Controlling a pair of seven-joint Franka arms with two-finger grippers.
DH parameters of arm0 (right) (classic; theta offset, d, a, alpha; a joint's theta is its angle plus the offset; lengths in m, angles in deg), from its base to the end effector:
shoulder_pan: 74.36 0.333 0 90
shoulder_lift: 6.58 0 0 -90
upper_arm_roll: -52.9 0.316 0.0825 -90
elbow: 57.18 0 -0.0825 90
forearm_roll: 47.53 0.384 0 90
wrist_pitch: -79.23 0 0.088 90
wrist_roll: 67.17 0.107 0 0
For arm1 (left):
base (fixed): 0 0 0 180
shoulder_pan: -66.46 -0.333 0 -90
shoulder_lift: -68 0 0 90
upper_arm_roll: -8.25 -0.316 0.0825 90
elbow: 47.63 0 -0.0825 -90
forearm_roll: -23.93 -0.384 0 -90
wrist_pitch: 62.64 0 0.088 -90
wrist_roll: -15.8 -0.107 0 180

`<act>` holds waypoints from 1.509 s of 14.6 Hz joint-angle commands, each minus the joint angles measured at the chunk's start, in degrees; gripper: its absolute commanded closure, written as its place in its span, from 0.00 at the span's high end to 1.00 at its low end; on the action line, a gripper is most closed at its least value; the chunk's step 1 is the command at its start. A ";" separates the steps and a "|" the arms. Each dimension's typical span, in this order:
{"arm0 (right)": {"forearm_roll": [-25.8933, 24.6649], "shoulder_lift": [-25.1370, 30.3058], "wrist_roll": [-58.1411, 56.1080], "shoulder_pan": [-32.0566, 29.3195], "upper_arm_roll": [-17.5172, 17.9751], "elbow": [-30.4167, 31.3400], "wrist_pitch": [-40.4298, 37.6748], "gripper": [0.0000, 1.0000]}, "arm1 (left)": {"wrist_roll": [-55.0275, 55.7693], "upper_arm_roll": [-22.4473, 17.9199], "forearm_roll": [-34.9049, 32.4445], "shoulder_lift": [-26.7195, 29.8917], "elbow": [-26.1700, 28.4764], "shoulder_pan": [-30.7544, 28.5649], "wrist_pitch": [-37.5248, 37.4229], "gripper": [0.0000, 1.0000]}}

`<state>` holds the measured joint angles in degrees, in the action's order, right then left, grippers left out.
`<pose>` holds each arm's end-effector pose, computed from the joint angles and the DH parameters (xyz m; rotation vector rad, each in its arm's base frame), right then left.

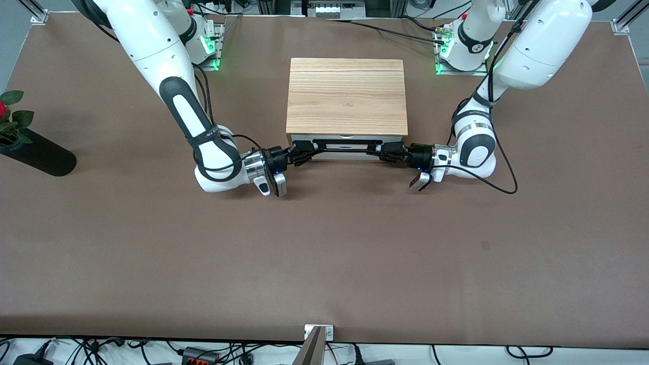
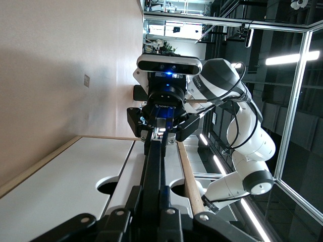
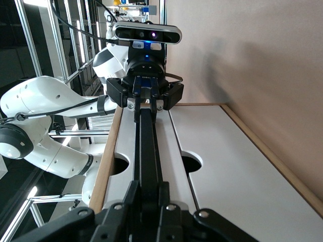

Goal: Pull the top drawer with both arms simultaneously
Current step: 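Pull the black handle outward with both grippers to open the drawer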

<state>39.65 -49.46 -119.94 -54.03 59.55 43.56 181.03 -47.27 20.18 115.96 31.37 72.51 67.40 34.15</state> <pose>0.5282 0.3592 0.1682 -1.6675 -0.2960 0.2708 0.4958 -0.2144 0.1453 1.5428 -0.0323 -0.1323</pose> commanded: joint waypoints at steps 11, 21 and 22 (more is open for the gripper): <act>7.03 -1.77 0.21 -2.32 0.38 -6.87 -0.73 0.11 | 3.91 -0.06 0.43 -0.72 -3.16 0.46 0.07 0.04; 11.09 -4.84 1.09 -3.02 0.38 -12.76 3.84 0.10 | 7.51 -0.50 0.34 -7.92 -14.93 0.46 0.07 0.04; 11.09 -4.84 1.09 -2.94 0.30 -12.76 3.84 0.11 | 8.12 -0.58 0.34 -8.54 -15.99 0.46 0.07 0.04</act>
<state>46.65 -54.21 -121.17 -55.00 58.95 35.15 185.12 -41.50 19.37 116.31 24.78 59.18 67.11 35.05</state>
